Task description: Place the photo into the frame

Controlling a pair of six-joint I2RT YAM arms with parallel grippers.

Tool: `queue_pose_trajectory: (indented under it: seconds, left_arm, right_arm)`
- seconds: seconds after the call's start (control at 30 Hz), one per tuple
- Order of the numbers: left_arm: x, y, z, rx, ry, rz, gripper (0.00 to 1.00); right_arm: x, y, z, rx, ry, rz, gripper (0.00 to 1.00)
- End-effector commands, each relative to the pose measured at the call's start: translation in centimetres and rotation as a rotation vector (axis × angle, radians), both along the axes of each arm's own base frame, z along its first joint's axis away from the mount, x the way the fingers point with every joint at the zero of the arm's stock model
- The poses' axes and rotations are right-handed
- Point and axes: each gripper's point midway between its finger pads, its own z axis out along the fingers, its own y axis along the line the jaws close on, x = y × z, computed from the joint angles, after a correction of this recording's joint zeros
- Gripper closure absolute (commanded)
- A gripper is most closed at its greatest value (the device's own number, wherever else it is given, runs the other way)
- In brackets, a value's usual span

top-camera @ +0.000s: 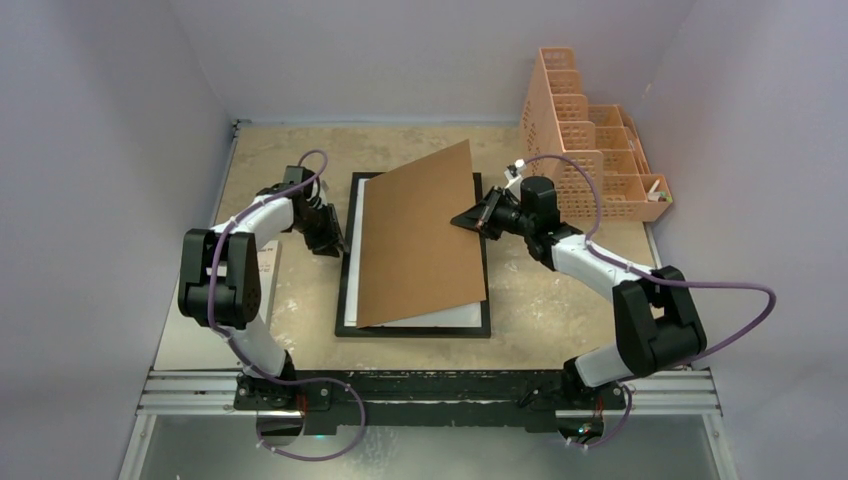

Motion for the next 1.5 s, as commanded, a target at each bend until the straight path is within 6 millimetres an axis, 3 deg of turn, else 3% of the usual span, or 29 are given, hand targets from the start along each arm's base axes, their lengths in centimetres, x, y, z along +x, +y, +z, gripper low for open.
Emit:
queue_pose_trajectory:
  seconds: [0.0, 0.27, 1.0, 1.2, 1.47]
  left_arm:
    - [0.0, 0.4, -0.6, 0.01, 0.005, 0.012, 0.71]
    - [-0.1, 0.3, -0.8, 0.008, 0.009, 0.013, 0.72]
    - [0.0, -0.2, -1.0, -0.02, 0.02, 0.005, 0.72]
    - [-0.2, -1.4, -0.4, -0.095, 0.029, -0.005, 0.72]
    - [-0.6, -1.4, -0.4, -0.094, 0.044, -0.026, 0.72]
  right_arm:
    - [0.4, 0.5, 1.7, 0.054, -0.082, 0.001, 1.0]
    - [1.2, 0.4, 1.5, 0.069, -0.122, -0.031, 1.0]
    - [0.3, 0.9, -4.3, -0.002, -0.012, 0.008, 1.0]
    - [-0.2, 1.0, -5.4, -0.029, 0.035, 0.019, 0.86]
    - [-1.1, 2.1, -7.4, -0.042, 0.088, 0.034, 0.84]
